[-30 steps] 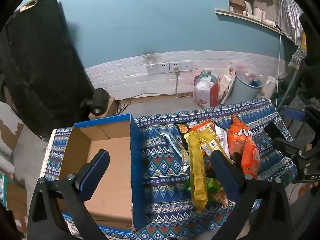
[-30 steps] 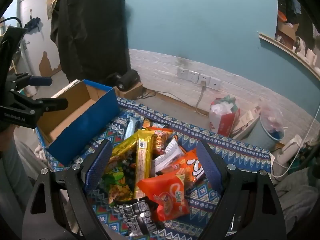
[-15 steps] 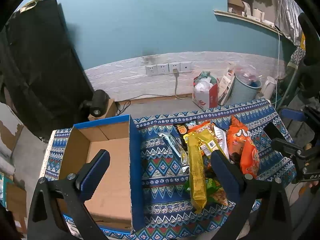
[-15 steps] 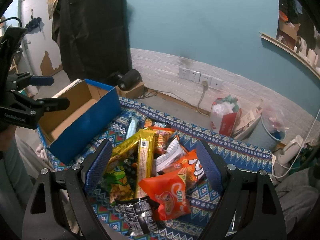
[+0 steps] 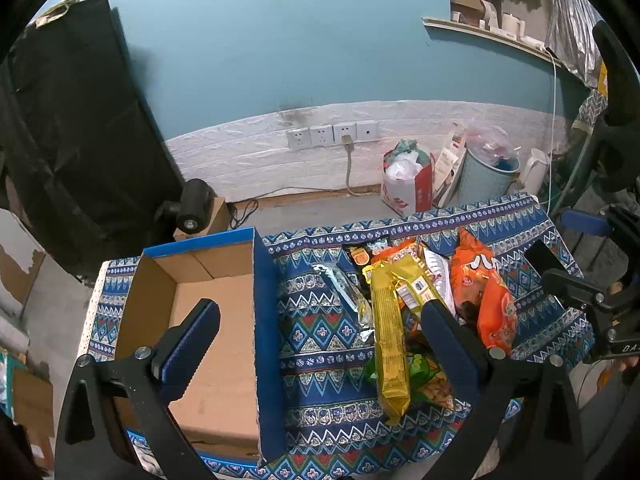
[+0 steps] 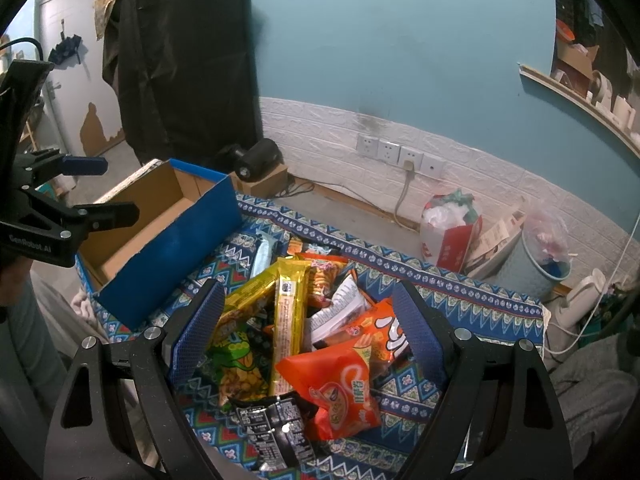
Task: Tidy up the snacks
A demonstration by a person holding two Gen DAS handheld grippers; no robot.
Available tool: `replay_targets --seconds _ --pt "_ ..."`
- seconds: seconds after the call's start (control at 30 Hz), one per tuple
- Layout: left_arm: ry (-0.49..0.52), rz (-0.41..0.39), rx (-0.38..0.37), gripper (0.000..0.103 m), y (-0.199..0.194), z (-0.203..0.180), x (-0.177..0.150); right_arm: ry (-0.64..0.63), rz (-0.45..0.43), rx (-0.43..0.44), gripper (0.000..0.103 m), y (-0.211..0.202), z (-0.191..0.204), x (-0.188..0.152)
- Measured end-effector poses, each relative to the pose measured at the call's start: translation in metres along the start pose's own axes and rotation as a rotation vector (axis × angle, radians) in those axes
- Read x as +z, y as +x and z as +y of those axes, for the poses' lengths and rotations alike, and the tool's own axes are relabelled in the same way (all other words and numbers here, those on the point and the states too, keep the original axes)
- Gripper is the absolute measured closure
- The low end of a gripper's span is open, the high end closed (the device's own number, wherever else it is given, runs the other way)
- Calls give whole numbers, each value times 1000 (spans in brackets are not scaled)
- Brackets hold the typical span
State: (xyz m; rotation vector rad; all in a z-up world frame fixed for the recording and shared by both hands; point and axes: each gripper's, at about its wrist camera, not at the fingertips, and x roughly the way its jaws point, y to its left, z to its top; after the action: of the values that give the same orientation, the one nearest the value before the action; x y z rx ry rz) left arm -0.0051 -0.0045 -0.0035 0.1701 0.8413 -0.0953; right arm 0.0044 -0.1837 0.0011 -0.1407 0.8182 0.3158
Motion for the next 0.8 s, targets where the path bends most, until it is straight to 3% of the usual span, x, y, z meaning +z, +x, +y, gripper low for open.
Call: replay_targets --seconds 0.8 --pt "3 10 -9 1 2 -3 -2 2 3 2 19 -2 -3 -1"
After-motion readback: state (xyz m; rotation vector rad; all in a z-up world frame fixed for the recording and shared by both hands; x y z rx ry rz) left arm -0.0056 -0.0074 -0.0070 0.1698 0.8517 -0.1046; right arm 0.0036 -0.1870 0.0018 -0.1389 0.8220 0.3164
